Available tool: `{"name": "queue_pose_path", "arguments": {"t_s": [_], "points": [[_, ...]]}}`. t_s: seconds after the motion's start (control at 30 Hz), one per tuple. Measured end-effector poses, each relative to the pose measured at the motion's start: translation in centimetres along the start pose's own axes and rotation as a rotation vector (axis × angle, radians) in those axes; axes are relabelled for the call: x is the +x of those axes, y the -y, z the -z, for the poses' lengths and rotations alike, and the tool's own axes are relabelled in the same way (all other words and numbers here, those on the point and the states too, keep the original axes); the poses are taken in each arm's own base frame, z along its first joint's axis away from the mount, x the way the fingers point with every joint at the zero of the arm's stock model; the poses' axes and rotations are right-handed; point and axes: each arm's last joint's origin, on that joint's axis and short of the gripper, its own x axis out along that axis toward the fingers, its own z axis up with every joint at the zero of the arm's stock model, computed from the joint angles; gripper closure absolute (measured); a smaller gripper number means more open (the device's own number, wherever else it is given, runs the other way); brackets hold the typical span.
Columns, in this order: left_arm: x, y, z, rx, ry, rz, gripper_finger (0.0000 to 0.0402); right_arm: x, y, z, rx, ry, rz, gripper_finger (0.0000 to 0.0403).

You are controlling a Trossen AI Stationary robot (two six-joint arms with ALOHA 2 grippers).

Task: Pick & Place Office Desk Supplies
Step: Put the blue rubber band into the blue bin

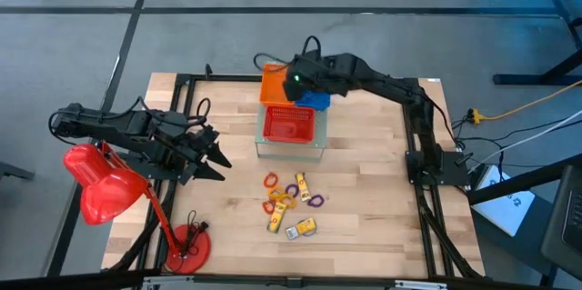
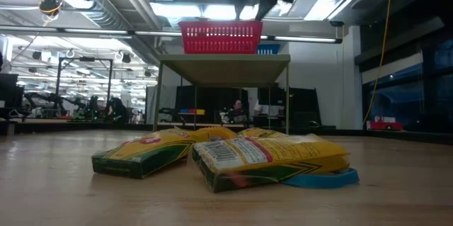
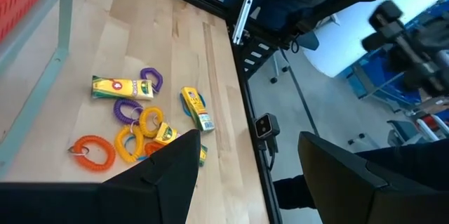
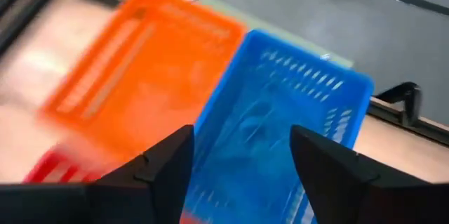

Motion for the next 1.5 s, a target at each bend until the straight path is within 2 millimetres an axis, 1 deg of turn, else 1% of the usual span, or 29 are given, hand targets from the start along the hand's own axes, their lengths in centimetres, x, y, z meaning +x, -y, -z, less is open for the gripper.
{"name": "queue_pose_path", "arguments": {"t_s": [0.07,0.13,0.23,0.33,0.43,0.53,0.6,0.73,0.87,0.97,1.1,1.27,1.3,1.4,1.5], "points": [[0.0,0.0,0.0,0.008,-0.001,-0.001,0.0162,-1.7,-0.6,1.2,-0.013,0.000,-0.020,0.0168],[0.0,-0.1,0.1,0.009,-0.010,-0.007,0.0162,-3.1,-1.0,2.6,-0.015,-0.009,-0.002,0.0175],[0.0,-0.2,0.3,0.013,-0.028,-0.016,0.0162,-5.6,-1.5,4.9,0.025,-0.004,0.009,0.0189],[0.0,-0.2,0.4,0.023,-0.041,-0.024,0.0162,-8.0,-3.1,7.7,0.049,-0.012,-0.063,0.0199],[0.0,-0.3,0.4,0.029,-0.045,-0.026,0.0162,-9.6,-4.6,10.4,0.086,-0.037,-0.112,0.0202],[0.0,-0.3,0.4,0.031,-0.045,-0.026,0.0162,-10.4,-5.6,13.0,0.147,-0.073,-0.129,0.0202],[0.0,-0.3,0.4,0.032,-0.046,-0.025,0.0162,-10.5,-6.1,14.9,0.177,-0.124,-0.119,0.0202],[0.0,-0.3,0.5,0.031,-0.051,-0.027,0.0162,-10.4,-6.8,19.2,0.167,-0.246,-0.079,0.0202],[0.0,-0.3,0.5,0.030,-0.053,-0.028,0.0162,-10.1,-7.7,23.8,0.136,-0.424,-0.085,0.0202],[0.0,-0.3,0.5,0.030,-0.053,-0.028,0.0162,-10.0,-7.7,26.6,0.170,-0.496,-0.047,0.0202],[0.0,-0.3,0.5,0.030,-0.056,-0.021,0.0162,-9.3,-7.7,28.9,0.243,-0.609,0.006,0.0202],[0.0,-0.3,0.5,0.031,-0.056,-0.019,0.0162,-8.2,-9.2,30.1,0.334,-0.663,-0.106,0.0202],[0.0,-0.3,0.5,0.030,-0.057,-0.017,0.0162,-7.8,-9.6,30.4,0.341,-0.667,-0.112,0.0202],[0.0,-0.2,0.4,0.025,-0.052,0.001,0.0162,-6.1,-10.3,32.0,0.322,-0.714,-0.048,0.0206],[0.0,-0.1,0.3,0.026,-0.041,0.013,0.0162,-4.8,-11.7,33.7,0.322,-0.752,-0.082,0.0211]]}}
